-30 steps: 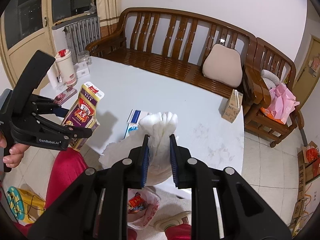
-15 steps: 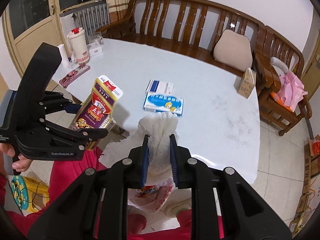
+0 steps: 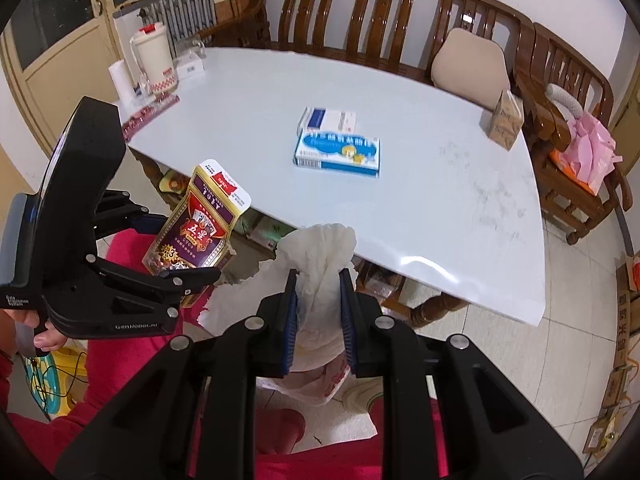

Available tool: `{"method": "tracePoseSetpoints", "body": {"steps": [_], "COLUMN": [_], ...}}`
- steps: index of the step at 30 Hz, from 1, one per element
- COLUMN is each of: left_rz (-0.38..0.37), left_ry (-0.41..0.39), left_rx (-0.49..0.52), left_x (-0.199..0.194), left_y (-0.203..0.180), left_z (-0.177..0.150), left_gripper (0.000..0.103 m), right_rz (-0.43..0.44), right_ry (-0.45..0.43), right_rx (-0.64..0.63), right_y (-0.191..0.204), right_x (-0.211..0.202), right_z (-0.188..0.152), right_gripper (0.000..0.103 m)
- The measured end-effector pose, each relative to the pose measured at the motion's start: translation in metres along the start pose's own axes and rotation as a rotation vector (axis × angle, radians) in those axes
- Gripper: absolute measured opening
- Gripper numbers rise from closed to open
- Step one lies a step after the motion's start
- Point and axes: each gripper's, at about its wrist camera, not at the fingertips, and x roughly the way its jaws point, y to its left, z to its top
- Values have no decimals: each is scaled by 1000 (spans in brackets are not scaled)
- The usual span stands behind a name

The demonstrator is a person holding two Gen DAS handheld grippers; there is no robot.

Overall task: Collect trash
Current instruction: 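Carry the card box and tissue down toward the white plastic bag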

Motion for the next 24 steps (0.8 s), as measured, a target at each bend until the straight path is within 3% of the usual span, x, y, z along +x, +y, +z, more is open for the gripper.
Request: {"method": "tracePoseSetpoints", "body": {"steps": [12,24], "left_rz": [-56,-149], "left_ry": [106,284], "left_rx": [16,-37], "left_x": [59,149], "left_y": [-12,-2], "left_z": [-27,-44], "left_gripper": [57,57], "right_rz": [-6,2], "right_ry": [69,205], "right_rx": [26,91], "right_y": [-2,-18], "right_x": [49,127], "right_z": [-39,-82], "right_gripper": [20,20]}}
